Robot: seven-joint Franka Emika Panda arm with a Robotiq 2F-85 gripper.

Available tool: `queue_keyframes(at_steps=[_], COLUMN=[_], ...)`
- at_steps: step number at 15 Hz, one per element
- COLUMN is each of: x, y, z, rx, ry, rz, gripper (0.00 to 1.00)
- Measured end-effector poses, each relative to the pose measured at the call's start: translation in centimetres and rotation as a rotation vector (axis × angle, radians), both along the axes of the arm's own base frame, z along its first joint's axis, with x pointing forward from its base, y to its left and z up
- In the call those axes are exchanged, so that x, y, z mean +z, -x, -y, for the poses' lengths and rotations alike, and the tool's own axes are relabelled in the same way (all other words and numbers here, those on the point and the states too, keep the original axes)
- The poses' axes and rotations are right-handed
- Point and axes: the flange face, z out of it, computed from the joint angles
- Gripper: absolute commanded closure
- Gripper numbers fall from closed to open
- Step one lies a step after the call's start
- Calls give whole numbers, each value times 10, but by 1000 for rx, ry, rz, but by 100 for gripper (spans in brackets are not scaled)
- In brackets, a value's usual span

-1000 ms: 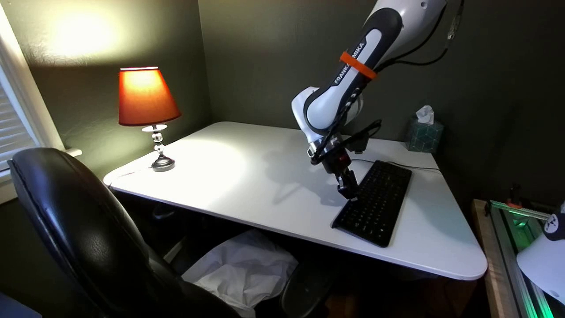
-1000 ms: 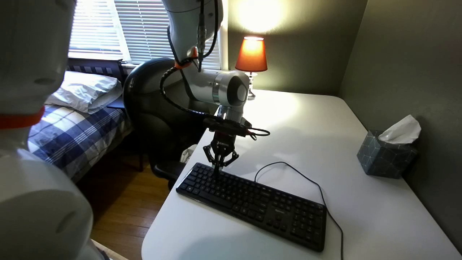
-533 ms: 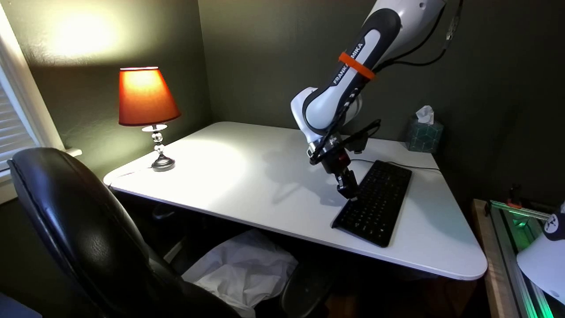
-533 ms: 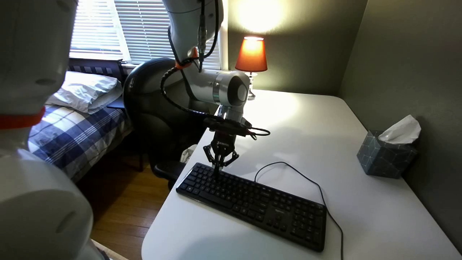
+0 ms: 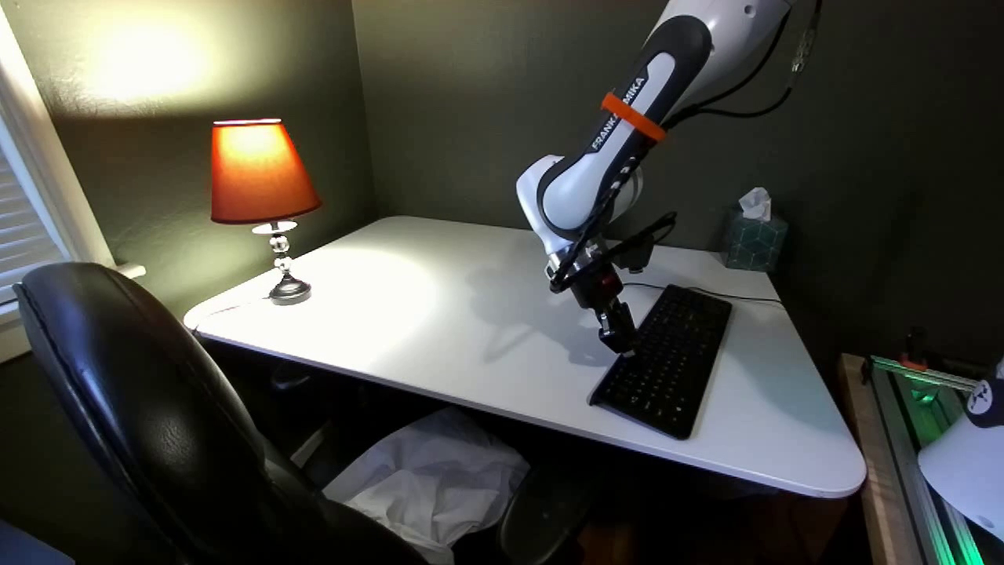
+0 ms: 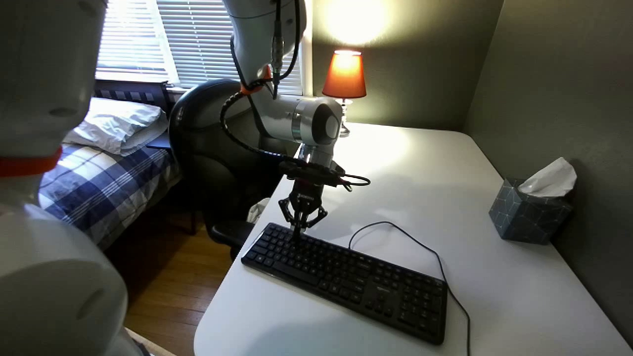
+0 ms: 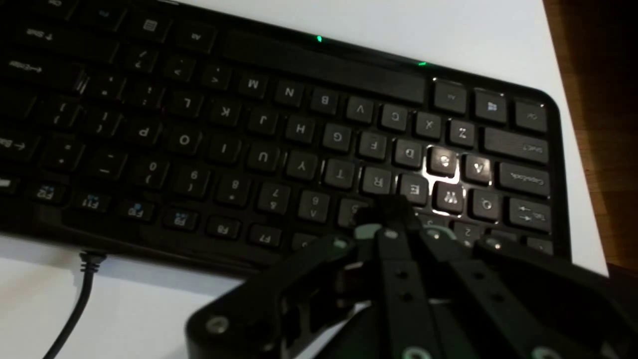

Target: Press one key on the keyboard.

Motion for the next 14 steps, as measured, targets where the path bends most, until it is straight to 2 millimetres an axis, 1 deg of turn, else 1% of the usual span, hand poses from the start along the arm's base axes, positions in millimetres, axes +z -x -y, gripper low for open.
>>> queue_keyframes(at_steps=[6, 7, 8, 9, 14], x=[5, 7, 8, 10, 17], y=[-2, -2, -3, -3, -3], z=[0, 0, 0, 0, 0], rx=[0, 0, 0, 0, 0], ry=[1, 1, 1, 1, 2], rz=[10, 13, 16, 18, 28], gripper=[100, 74, 72, 67, 29])
